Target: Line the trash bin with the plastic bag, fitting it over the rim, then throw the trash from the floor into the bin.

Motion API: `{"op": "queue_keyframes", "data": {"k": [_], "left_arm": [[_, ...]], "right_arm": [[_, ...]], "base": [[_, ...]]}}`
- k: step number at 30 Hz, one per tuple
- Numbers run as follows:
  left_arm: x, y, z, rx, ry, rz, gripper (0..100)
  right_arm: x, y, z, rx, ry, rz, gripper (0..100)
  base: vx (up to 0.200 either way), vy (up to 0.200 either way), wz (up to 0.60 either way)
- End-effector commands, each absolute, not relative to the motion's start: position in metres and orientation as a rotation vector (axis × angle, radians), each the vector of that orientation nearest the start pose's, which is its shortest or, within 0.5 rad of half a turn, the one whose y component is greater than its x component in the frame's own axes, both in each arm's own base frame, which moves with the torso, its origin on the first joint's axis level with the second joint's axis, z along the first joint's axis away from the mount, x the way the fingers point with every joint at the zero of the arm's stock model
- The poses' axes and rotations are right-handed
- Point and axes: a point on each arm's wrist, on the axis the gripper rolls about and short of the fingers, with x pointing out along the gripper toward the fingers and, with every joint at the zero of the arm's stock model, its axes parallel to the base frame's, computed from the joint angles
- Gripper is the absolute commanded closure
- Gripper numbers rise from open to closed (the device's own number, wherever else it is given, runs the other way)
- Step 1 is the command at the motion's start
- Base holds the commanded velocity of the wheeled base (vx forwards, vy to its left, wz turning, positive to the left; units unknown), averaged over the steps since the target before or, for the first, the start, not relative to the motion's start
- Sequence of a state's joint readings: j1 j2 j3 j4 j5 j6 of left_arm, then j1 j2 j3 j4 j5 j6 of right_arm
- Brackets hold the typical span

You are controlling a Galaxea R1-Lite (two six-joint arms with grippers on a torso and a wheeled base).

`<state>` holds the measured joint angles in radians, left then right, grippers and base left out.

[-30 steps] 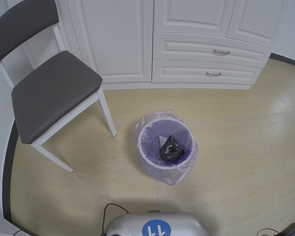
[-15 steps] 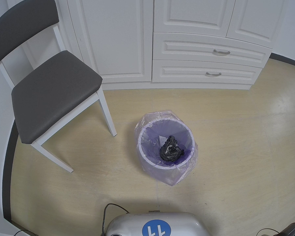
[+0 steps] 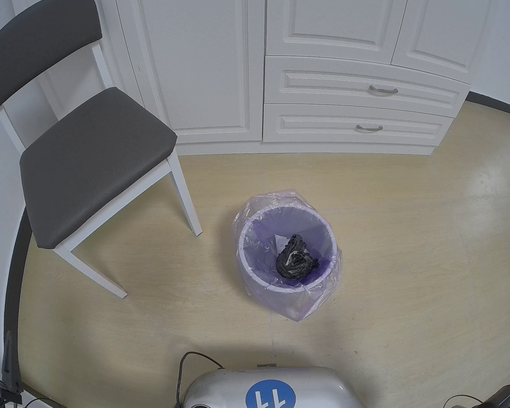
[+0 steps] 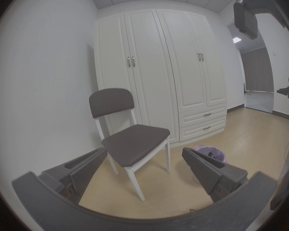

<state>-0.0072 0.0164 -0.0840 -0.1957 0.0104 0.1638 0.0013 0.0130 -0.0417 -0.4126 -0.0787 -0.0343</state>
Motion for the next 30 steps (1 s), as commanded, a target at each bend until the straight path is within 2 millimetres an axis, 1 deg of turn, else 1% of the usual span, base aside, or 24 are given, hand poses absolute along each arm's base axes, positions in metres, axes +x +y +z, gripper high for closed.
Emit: {"op": "queue_keyframes", "data": {"k": [1,6,8,10,20,22,26,30], "left_arm": [[-0.025,0.0,0.103,0.141,-0.194,0.014,0],[-0.022,0.0,0.088,0.139,-0.102,-0.001,0],[-0.022,0.0,0.088,0.139,-0.102,-0.001,0],[-0.023,0.0,0.082,0.136,-0.058,0.007,0],[-0.023,0.0,0.082,0.128,-0.056,0.014,0],[-0.023,0.0,0.082,0.124,-0.056,0.02,0],[-0.023,0.003,0.081,0.046,-0.048,0.112,0],[-0.023,0.002,0.081,0.046,-0.046,0.109,0]], "right_arm": [[-0.03,-0.002,0.114,-0.027,-0.38,-0.079,0],[-0.027,-0.001,0.103,-0.034,-0.272,-0.056,0],[-0.027,-0.001,0.103,-0.034,-0.272,-0.056,0],[-0.025,-0.001,0.097,-0.036,-0.212,-0.053,0],[-0.023,-0.001,0.085,-0.037,-0.088,-0.052,0],[-0.023,-0.001,0.084,-0.038,-0.082,-0.052,0],[-0.023,-0.001,0.083,-0.033,-0.076,-0.053,0],[-0.023,-0.001,0.083,-0.03,-0.076,-0.052,0]], "base": [[0.0,0.0,0.0],[0.0,0.0,0.0],[0.0,0.0,0.0],[0.0,0.0,0.0],[0.0,0.0,0.0],[0.0,0.0,0.0],[0.0,0.0,0.0],[0.0,0.0,0.0]]}}
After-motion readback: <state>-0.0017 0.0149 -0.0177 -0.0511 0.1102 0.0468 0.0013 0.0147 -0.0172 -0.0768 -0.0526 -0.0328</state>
